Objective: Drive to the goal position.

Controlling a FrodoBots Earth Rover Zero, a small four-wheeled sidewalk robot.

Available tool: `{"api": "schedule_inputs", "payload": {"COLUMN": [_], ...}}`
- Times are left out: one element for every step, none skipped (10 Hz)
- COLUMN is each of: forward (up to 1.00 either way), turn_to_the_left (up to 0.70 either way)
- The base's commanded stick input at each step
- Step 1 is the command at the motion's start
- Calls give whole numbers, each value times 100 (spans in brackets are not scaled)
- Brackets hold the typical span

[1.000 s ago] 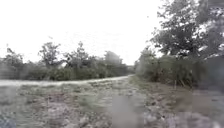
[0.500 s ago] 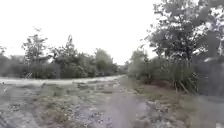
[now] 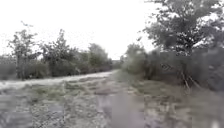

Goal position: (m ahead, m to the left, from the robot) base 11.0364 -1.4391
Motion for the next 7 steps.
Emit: {"api": "schedule_inputs", "payload": {"forward": [100,100,100,100,100,100,100], "turn_to_the_left": [0,0,0,0,0,0,0]}}
